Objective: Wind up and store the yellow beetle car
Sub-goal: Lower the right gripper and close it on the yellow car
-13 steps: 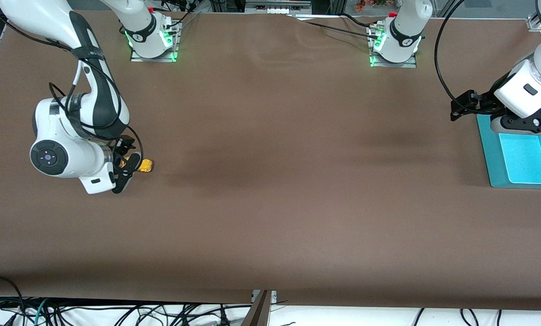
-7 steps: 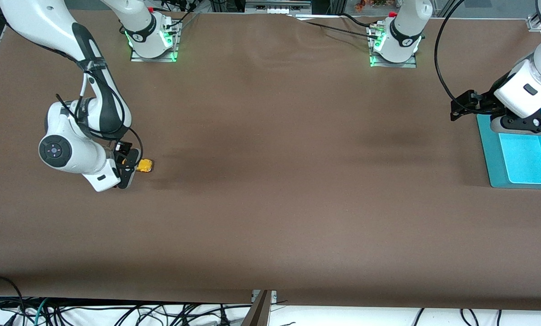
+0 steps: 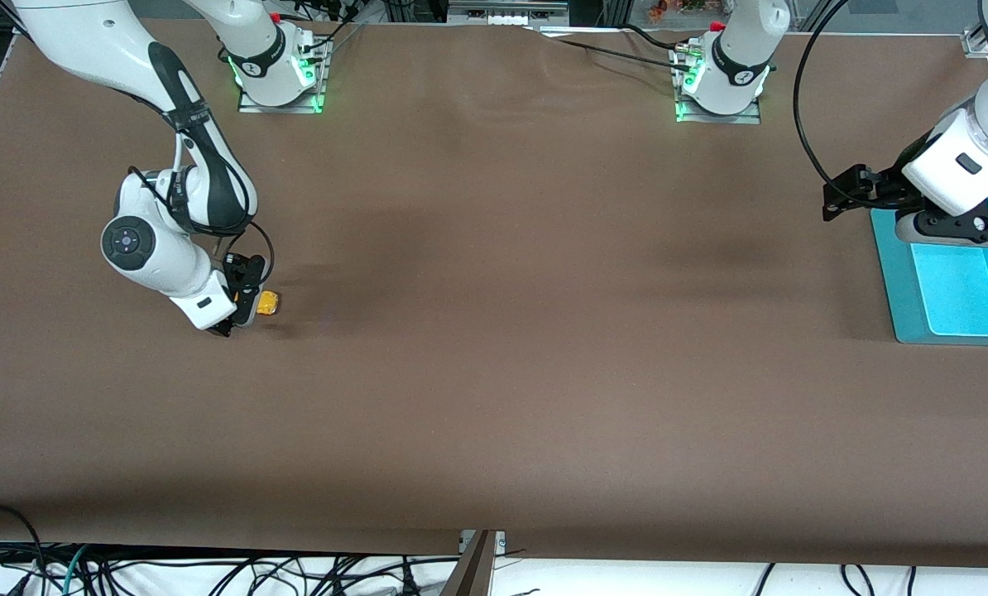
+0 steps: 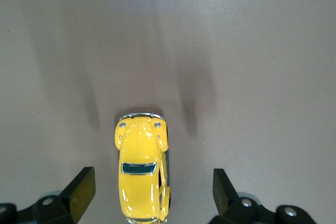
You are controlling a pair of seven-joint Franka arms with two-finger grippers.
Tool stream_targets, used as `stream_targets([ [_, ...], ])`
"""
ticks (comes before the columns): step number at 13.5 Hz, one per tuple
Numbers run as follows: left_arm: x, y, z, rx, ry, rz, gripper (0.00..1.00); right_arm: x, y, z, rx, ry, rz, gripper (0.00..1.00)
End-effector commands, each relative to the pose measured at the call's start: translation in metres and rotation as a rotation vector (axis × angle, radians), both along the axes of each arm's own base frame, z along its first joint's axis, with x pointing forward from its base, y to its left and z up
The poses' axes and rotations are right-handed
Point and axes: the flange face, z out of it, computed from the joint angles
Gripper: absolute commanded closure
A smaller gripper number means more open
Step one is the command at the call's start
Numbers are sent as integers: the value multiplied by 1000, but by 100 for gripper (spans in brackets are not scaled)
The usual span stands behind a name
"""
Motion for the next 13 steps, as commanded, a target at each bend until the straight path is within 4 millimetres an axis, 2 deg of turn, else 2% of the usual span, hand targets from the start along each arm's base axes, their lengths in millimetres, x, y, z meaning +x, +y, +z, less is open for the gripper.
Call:
stream_targets([
  [1, 2, -1, 7, 19, 2, -21, 0, -14, -6, 2, 6, -40, 47, 1],
  [4, 2, -1, 6, 19, 3, -21, 0, -16, -16, -4, 7, -50, 58, 2],
  [5, 2, -1, 6, 19, 3, -22, 0, -17, -16, -3, 7, -58, 63, 6],
  [6, 2, -1, 6, 19, 3, -22, 0, -17, -18, -4, 7, -59, 60, 12],
  [7, 2, -1, 7, 19, 2, -22, 0, -17, -21, -4, 7, -60, 60, 24],
  [8, 2, -1, 7, 19, 2, -22, 0, -17, -21, -4, 8, -59, 66, 48],
  [10, 2, -1, 7, 19, 2, -22, 0, -17, -21, -4, 7, -59, 68, 70],
  [11, 2, -1, 6, 19, 3, -22, 0, -17, -21, -4, 7, -59, 68, 75],
  [13, 2, -1, 7, 19, 2, -22, 0, -17, -21, -5, 7, -57, 69, 76],
])
